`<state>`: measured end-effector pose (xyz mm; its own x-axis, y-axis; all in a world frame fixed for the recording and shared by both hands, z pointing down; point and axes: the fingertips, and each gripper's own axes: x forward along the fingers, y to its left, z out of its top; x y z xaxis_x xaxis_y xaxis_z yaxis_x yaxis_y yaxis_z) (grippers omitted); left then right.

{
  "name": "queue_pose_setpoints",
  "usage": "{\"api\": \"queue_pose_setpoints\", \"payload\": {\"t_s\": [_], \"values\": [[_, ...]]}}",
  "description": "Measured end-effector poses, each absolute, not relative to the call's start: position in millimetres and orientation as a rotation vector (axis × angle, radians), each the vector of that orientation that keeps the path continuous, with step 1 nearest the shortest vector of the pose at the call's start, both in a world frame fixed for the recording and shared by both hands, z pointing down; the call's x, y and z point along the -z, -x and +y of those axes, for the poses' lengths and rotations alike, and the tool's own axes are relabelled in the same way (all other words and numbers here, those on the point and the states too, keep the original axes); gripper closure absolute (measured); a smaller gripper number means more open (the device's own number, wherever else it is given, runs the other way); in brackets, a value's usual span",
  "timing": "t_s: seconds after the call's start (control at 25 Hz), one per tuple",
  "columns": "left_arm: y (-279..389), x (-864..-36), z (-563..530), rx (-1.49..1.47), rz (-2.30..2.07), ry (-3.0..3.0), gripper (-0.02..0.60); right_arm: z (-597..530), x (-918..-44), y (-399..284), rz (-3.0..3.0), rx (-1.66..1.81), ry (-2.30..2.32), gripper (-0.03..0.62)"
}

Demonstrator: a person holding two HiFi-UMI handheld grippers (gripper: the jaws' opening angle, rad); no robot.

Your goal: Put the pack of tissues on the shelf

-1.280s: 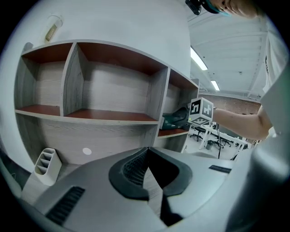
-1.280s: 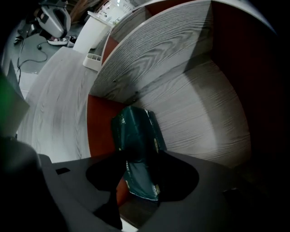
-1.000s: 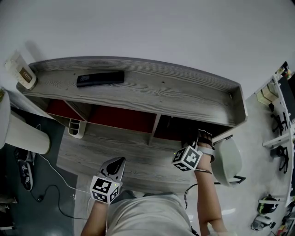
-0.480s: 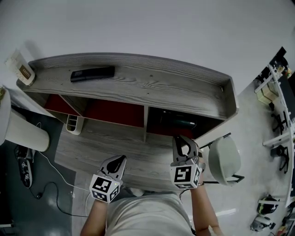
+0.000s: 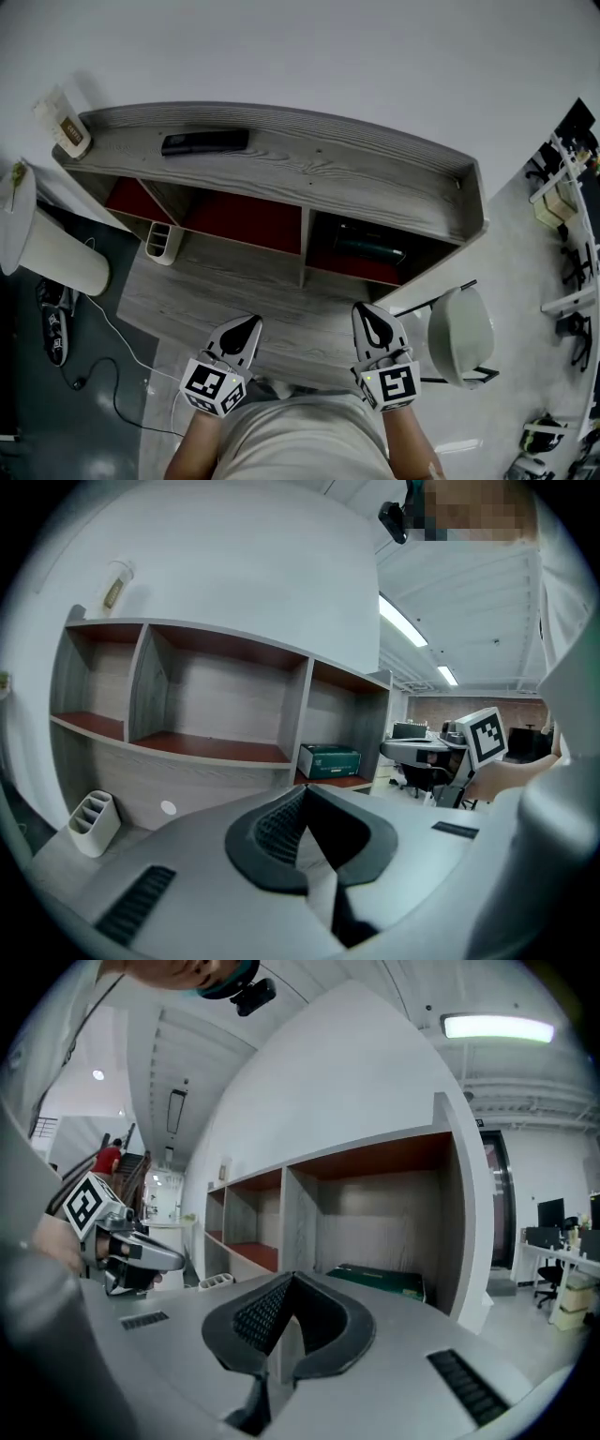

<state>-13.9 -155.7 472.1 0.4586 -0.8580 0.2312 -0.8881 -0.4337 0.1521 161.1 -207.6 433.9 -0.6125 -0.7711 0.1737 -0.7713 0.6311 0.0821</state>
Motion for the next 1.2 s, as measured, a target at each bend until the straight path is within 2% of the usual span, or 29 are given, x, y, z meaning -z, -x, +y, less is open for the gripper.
{"api": "queue_pose_setpoints", "payload": {"t_s": [0.52, 1.2], "values": [[26, -446, -139, -0.122, -1.523, -2.586, 0.566, -171, -456, -149, -2.698, -0.112, -1.273, 0.568], [51, -452, -144, -0.125, -1.416, -2.643, 0.566, -165, -454, -127, -2.623, -0.113, -1.369, 0.568]]}}
